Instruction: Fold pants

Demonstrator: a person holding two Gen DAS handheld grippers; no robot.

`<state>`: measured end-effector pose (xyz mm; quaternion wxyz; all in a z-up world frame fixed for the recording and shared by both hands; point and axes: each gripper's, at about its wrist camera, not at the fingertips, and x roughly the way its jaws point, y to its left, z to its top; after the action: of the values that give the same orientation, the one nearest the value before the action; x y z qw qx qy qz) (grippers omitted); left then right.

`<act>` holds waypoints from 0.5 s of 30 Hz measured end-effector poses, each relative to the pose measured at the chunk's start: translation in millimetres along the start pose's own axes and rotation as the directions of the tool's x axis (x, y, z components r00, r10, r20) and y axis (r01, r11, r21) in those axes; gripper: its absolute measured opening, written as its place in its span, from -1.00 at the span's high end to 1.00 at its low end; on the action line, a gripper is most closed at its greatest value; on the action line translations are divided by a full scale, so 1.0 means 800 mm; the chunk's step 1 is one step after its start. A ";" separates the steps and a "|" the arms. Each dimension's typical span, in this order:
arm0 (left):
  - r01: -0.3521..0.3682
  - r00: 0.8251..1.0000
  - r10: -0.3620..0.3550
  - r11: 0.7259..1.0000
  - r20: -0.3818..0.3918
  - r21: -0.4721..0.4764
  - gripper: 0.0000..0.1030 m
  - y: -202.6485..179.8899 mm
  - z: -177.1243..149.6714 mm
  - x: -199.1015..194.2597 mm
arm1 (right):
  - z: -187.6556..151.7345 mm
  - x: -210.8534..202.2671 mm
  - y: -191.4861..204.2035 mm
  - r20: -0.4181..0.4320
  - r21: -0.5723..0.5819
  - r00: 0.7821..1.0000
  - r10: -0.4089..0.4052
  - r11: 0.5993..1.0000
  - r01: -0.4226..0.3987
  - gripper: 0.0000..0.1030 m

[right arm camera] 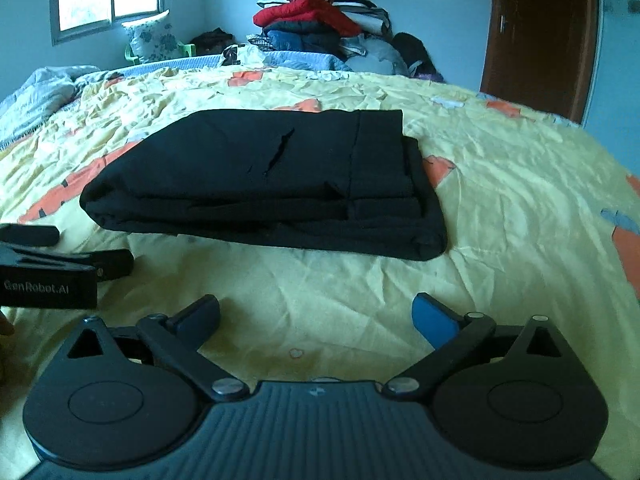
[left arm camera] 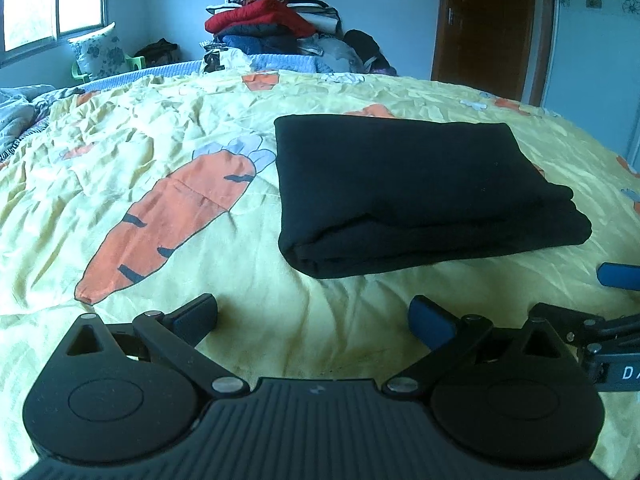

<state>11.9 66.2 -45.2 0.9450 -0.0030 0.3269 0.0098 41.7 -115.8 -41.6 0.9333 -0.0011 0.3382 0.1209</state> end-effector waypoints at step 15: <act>0.003 1.000 -0.003 1.000 0.000 -0.002 -1.00 -0.001 0.000 -0.001 | 0.000 0.000 -0.003 0.002 0.015 1.000 -0.022 1.000 0.022 -1.00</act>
<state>11.5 65.7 -45.1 0.9450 -0.0046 0.3269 0.0090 42.1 -117.9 -41.8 0.9349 0.0024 0.3379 0.1083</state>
